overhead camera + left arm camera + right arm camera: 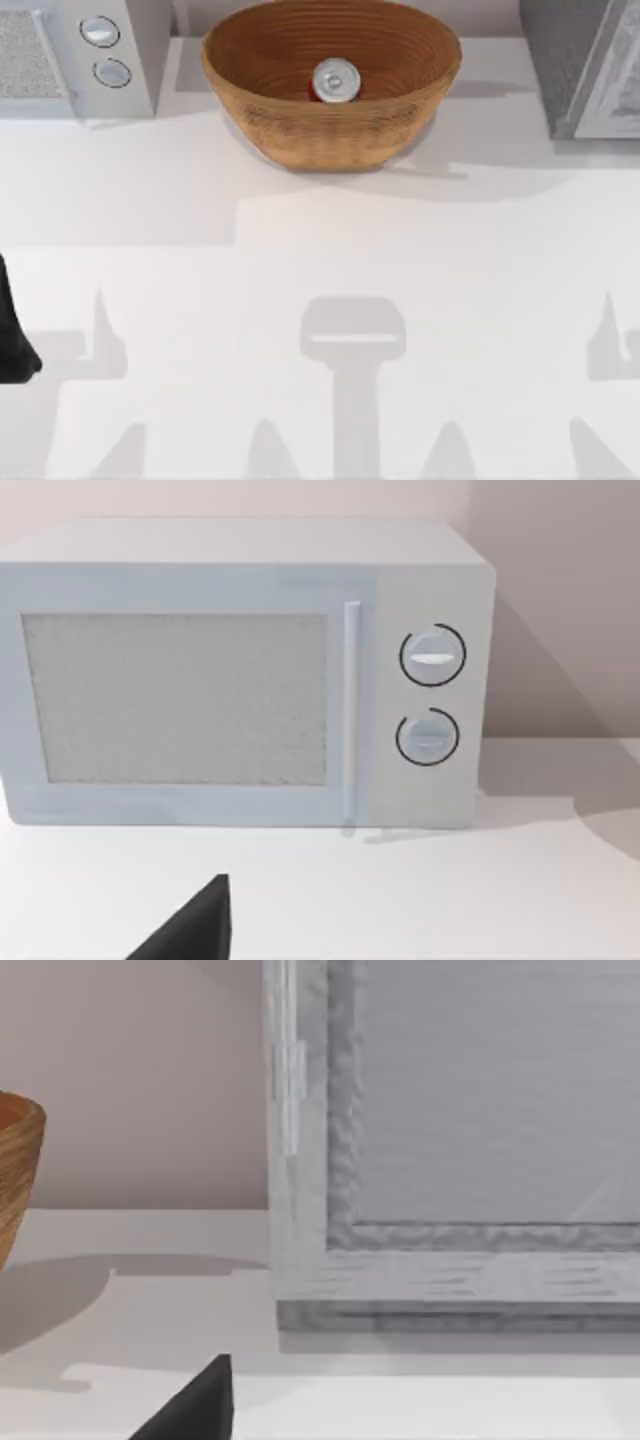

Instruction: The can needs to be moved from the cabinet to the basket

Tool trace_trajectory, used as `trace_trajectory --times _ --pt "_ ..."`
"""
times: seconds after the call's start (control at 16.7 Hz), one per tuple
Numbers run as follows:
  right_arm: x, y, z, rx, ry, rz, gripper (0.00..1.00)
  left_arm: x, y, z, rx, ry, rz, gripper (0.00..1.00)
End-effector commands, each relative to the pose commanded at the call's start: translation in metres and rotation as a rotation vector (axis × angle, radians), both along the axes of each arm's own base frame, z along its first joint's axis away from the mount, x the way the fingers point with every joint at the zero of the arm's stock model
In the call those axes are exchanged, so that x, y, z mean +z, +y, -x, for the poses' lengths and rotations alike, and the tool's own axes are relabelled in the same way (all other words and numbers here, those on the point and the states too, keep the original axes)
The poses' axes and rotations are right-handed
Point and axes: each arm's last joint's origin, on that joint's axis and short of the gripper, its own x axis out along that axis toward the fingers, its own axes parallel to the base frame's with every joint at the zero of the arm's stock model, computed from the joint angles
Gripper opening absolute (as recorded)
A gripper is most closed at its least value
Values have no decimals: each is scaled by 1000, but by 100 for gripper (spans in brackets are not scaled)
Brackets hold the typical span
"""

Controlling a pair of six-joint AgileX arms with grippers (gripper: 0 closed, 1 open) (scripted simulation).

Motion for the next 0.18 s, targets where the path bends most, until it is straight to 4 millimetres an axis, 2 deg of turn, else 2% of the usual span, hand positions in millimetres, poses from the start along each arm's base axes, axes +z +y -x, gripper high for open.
trace_trajectory --times 0.18 --pt "-3 0 0 1 -3 0 100 0 0 0 0 0 0 100"
